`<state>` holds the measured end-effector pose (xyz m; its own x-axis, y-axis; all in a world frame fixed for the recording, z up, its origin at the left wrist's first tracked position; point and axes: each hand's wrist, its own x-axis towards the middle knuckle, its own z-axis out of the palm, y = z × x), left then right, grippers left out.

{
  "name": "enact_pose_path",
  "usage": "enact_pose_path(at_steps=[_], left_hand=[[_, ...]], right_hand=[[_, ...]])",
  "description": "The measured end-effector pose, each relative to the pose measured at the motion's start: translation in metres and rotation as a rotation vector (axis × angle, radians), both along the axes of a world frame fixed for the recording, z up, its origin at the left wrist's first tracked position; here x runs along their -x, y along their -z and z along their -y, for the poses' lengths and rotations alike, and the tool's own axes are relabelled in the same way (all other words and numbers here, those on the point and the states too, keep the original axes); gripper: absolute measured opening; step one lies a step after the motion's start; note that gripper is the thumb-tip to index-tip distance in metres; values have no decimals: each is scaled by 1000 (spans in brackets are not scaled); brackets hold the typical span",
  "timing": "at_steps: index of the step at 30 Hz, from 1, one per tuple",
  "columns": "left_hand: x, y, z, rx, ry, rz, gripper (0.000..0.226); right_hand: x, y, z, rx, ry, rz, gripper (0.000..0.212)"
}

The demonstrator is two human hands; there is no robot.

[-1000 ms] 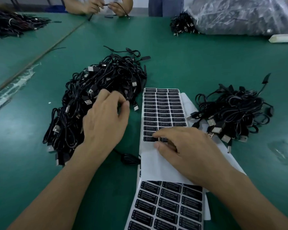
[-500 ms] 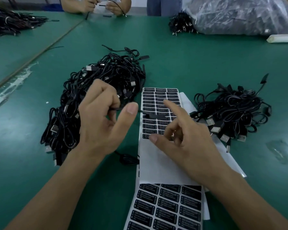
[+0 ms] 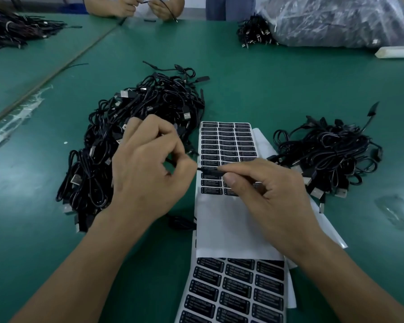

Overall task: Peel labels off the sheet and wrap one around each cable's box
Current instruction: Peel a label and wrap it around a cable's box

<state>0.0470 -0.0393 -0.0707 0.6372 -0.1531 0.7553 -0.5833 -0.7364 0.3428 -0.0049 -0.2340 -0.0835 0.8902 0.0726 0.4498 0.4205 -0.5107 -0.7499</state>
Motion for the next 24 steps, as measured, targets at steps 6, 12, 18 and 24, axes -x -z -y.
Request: enact_pose_path(at_steps=[6,12,18,24], left_hand=[[7,-5,6,-210,28,-12,25],[14,-4,18,-330,177,-153,32],[20,0,26,-179,160,-379,36],[21,4,30,-170,186,-575,37]], right_hand=[[-1,-2,0,-22,25,-21,12],[1,-7,0,-5,54,-80,10],[8,-6,1,379,261,-305,49],[18,-13,-3,577,311,-404,71]])
